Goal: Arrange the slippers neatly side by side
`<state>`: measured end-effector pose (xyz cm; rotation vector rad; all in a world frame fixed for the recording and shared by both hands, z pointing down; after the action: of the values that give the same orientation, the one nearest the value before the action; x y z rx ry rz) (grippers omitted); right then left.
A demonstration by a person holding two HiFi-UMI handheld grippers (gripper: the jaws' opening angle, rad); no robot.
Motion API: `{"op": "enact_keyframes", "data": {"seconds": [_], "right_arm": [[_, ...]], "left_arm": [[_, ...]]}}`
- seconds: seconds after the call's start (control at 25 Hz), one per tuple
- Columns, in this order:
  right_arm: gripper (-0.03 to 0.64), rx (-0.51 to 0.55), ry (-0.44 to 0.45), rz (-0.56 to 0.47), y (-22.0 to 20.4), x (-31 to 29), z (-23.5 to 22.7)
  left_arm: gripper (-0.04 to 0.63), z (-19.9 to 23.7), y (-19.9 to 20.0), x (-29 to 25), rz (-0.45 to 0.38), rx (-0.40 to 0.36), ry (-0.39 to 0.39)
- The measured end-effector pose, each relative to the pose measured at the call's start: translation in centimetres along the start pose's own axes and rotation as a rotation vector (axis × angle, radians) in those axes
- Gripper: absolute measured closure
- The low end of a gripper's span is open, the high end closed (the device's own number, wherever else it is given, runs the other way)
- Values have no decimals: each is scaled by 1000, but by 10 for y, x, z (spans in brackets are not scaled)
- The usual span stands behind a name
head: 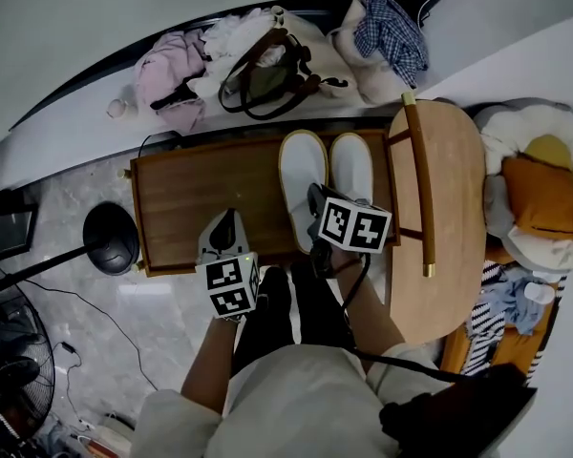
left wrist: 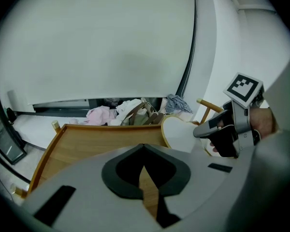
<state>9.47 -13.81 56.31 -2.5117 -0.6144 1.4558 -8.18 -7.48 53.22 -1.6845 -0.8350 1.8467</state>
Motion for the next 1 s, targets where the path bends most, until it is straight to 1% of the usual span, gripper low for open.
{"op": "enact_keyframes", "data": {"seconds": [0.24,0.68,1.0], "right_arm": [[570,-14,-24,16,-3,-8,-13],[569,-34,-42,29,-6,-14,-25],[569,-22,-63,30,-6,-14,-30]], "left_arm": [[591,-4,-3,-9,19,-6,-5],[591,-9,-4,-16,32,-10,-3],[591,-12,-8,-17,42,-6,-1]]}}
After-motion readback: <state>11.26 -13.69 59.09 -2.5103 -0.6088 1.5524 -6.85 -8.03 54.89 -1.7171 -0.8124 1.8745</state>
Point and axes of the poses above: the fingertips, and each gripper's own axes: x backward along the fingers, z to its left, y out of its top, the point moved 2 cm from there along x, backward along the fingers, and after that the axes turned 6 degrees about -x, right-handed, at the moved point
